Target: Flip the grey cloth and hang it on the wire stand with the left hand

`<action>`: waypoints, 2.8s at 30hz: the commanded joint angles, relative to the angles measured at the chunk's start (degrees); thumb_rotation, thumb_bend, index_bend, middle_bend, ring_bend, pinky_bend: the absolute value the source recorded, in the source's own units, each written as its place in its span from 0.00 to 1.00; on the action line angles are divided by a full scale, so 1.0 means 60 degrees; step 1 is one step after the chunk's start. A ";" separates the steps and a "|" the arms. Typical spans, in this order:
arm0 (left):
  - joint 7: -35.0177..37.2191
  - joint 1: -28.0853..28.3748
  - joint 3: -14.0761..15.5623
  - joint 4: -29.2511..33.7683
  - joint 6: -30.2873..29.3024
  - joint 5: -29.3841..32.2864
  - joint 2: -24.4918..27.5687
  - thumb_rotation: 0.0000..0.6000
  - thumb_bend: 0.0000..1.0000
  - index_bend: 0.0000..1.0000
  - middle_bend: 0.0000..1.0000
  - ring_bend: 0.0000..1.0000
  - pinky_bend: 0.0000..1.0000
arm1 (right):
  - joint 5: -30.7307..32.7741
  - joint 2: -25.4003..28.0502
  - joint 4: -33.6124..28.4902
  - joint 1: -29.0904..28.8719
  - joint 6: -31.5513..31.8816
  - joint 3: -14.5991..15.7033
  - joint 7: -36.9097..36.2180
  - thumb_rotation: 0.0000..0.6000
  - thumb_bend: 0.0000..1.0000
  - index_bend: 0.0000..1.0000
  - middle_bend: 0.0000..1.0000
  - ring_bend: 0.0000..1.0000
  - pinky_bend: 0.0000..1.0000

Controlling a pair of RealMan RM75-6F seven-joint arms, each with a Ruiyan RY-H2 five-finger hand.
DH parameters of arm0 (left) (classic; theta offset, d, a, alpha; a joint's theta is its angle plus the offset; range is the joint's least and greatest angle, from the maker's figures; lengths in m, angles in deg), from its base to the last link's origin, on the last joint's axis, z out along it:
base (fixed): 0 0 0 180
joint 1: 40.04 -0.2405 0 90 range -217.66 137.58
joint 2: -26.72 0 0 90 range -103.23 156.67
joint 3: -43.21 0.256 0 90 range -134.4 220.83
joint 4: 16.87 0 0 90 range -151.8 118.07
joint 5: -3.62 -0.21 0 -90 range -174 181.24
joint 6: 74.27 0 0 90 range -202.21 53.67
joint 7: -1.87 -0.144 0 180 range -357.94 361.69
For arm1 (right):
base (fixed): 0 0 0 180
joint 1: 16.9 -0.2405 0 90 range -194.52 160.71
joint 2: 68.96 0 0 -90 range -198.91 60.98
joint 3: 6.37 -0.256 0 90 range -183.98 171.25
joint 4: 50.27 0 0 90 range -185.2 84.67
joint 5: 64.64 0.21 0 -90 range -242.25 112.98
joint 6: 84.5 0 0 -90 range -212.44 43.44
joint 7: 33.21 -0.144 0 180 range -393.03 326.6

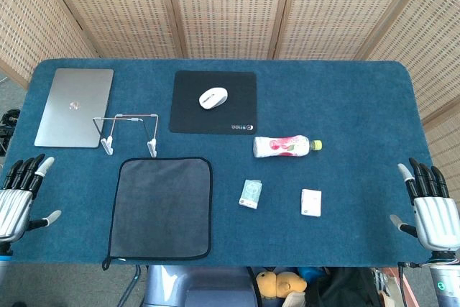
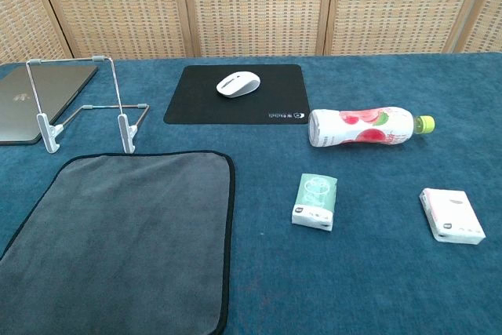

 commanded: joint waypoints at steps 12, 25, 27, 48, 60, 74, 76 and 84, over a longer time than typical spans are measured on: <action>0.4246 0.2289 0.0783 -0.7665 -0.1930 -0.3907 -0.3087 1.00 0.04 0.00 0.00 0.00 0.00 | 0.0584 -0.0112 0.0045 -0.0095 -0.0292 -0.0216 0.0376 1.00 0.00 0.00 0.00 0.00 0.00; 0.5410 0.3065 0.1780 -1.1852 -0.2010 -0.4333 -0.4949 1.00 0.10 0.12 0.00 0.00 0.00 | 0.1080 -0.0231 0.0218 -0.0212 -0.0559 -0.0404 0.0582 1.00 0.00 0.00 0.00 0.00 0.00; 0.5720 0.3152 0.1873 -1.2120 -0.1834 -0.4236 -0.5177 1.00 0.10 0.14 0.00 0.00 0.00 | 0.1170 -0.0248 0.0255 -0.0234 -0.0605 -0.0441 0.0594 1.00 0.00 0.00 0.00 0.00 0.00; 0.6370 0.3215 0.2561 -1.3025 -0.0827 -0.3589 -0.5818 1.00 0.15 0.18 0.00 0.00 0.00 | 0.1430 -0.0186 0.0283 -0.0306 -0.0800 -0.0531 0.0328 1.00 0.00 0.00 0.00 0.00 0.00; 0.6371 0.3066 0.2769 -1.2990 -0.0407 -0.3293 -0.5521 1.00 0.18 0.17 0.00 0.00 0.00 | 0.1524 -0.0075 0.0221 -0.0319 -0.0822 -0.0606 0.0099 1.00 0.00 0.00 0.00 0.00 0.00; 0.5432 0.3329 0.3012 -1.2531 0.0141 -0.3155 -0.5519 1.00 0.22 0.15 0.00 0.00 0.00 | 0.1447 -0.0055 0.0121 -0.0340 -0.0786 -0.0568 0.0142 1.00 0.00 0.00 0.00 0.00 0.00; 0.5287 0.3363 0.3039 -1.2493 0.0119 -0.3156 -0.5527 1.00 0.23 0.15 0.00 0.00 0.00 | 0.1442 -0.0053 0.0117 -0.0340 -0.0782 -0.0562 0.0150 1.00 0.00 0.00 0.00 0.00 0.00; 0.4571 0.3492 0.3173 -1.2170 0.0403 -0.3146 -0.5477 1.00 0.24 0.16 0.00 0.00 0.00 | 0.1427 0.0001 0.0048 -0.0319 -0.0725 -0.0564 0.0115 1.00 0.00 0.00 0.00 0.00 0.00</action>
